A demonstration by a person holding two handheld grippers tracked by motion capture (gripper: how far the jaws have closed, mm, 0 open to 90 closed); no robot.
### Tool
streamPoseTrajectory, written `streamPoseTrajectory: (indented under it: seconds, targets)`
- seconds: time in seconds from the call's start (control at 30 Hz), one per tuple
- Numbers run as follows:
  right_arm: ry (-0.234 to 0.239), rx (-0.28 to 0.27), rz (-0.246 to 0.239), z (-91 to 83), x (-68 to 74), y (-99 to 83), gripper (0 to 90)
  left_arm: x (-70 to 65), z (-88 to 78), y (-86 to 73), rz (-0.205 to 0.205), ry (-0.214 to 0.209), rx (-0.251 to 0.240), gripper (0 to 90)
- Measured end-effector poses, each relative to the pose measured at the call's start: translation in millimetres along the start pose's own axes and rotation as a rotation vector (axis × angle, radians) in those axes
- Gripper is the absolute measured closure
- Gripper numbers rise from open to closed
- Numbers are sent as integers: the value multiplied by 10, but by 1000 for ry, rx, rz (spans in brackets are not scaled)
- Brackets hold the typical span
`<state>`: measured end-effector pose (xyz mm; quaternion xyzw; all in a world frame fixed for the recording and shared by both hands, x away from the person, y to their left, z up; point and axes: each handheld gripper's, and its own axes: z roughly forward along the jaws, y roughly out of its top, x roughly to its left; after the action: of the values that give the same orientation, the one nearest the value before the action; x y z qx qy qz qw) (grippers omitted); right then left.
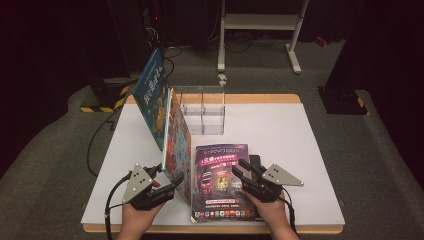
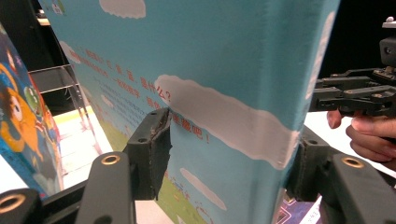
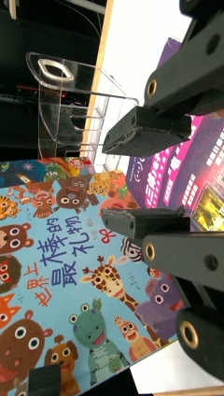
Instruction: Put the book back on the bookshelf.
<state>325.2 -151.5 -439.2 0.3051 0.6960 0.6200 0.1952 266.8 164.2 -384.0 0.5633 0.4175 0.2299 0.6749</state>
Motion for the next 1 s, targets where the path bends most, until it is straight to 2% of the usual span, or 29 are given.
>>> streamPoseTrajectory:
  seconds: [0.2, 0.57, 0.73, 1.0]
  targets:
    - [0, -5, 10, 15, -8, -2, 618, 15, -28, 17, 8, 6, 1, 446]
    - [3, -6, 13, 31, -3, 6, 617, 89, -114, 64, 12, 24, -3, 549]
    - [1, -5, 14, 39, -2, 7, 616, 167, -180, 98, 20, 31, 8, 617]
    - [0, -2, 14, 42, -4, 4, 617, 333, -289, 160, -10, 78, -2, 641]
